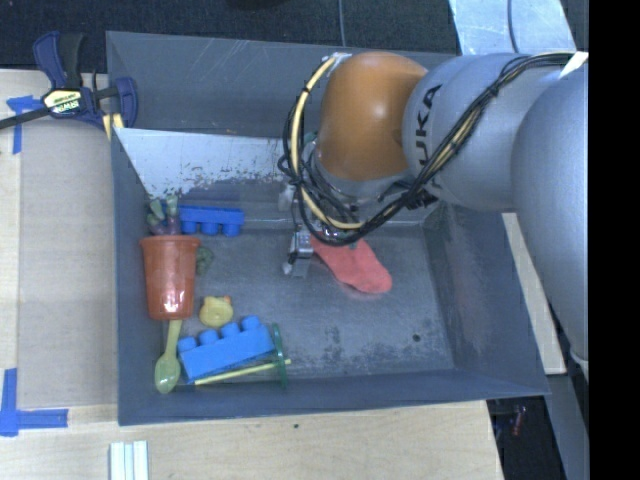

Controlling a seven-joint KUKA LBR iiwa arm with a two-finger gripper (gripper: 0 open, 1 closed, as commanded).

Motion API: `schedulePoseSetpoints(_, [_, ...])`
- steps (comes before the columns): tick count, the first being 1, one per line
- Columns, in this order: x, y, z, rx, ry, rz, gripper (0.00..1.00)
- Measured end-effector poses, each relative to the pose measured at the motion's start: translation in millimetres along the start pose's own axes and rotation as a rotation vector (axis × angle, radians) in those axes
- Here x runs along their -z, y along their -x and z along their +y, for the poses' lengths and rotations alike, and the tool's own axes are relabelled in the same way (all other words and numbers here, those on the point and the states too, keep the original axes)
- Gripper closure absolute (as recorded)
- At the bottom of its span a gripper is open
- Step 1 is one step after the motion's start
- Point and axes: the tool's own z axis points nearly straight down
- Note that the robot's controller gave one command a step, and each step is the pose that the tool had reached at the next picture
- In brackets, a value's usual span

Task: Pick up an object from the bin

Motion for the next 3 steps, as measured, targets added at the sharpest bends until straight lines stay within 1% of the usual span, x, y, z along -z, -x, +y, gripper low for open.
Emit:
schedulePoseSetpoints(1, [0.0,-18.5,-68.2,0.002,-0.007,0.007,0.00])
schedulePoseSetpoints(2, [-1.9,-16.3,-73.1,0.011,-0.004,0.002,0.00])
schedulePoseSetpoints(3, [-47.3,-19.1,-115.4,-0.073,-0.009,0.000,1.00])
